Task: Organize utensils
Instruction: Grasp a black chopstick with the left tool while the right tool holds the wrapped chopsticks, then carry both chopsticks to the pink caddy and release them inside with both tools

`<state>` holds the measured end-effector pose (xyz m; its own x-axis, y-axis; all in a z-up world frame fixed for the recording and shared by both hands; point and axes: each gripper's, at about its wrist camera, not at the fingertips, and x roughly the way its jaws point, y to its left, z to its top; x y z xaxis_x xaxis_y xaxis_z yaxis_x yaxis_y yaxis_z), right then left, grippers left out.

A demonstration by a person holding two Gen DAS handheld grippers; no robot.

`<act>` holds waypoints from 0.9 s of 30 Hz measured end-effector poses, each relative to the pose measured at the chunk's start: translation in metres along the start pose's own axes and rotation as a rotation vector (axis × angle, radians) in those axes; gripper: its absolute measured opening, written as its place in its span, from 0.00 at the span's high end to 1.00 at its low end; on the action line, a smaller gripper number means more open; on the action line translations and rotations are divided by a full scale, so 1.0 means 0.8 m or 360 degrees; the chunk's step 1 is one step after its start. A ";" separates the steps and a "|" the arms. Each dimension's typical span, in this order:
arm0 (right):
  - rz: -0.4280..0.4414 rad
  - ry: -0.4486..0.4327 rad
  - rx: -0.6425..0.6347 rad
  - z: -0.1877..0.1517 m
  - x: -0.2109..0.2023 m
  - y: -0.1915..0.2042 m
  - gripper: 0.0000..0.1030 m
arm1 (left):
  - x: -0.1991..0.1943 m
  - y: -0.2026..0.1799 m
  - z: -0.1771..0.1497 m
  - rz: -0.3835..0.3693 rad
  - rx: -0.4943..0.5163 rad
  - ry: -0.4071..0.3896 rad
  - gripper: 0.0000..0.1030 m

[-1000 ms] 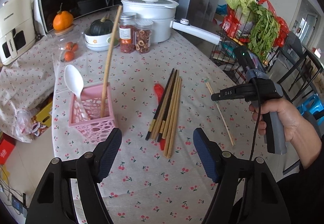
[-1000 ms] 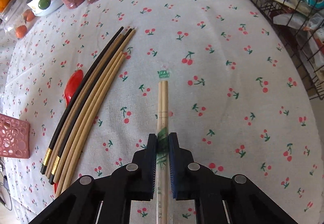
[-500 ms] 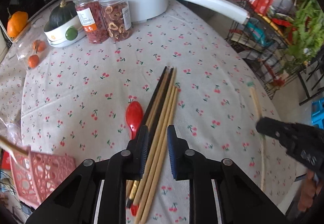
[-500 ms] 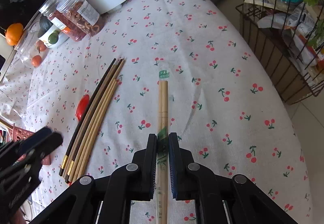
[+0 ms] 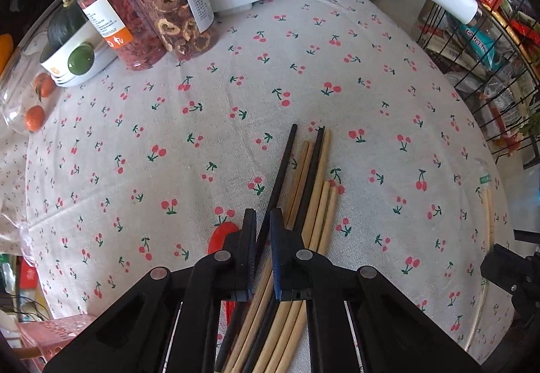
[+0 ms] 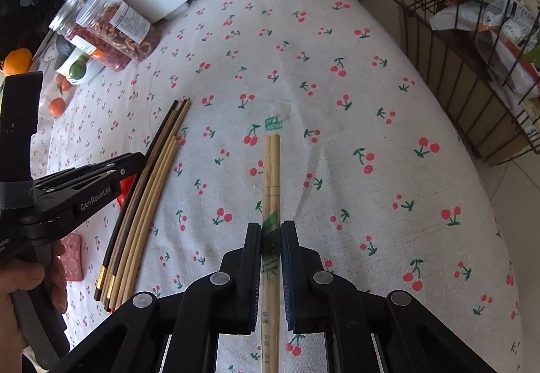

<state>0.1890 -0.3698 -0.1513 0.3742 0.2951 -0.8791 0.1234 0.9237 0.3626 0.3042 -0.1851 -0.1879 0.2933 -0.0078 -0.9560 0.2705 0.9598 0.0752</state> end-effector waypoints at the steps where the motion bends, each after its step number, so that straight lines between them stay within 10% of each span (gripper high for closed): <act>1: -0.0003 0.0001 -0.0001 0.000 0.000 0.000 0.91 | 0.002 0.000 0.003 0.0009 0.0007 0.0006 0.92; 11: -0.0039 -0.0011 -0.0040 -0.003 0.002 0.010 0.91 | 0.006 -0.010 0.007 0.0078 0.0048 -0.0024 0.92; 27: -0.0019 -0.0351 -0.0231 -0.047 -0.098 0.063 0.92 | -0.218 0.012 -0.161 -0.0194 0.0139 -0.0625 0.95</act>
<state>0.1310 -0.3372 -0.0762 0.5667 0.2383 -0.7887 0.0017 0.9569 0.2903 0.1379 -0.1381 -0.0570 0.5768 -0.2423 -0.7801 0.3965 0.9180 0.0080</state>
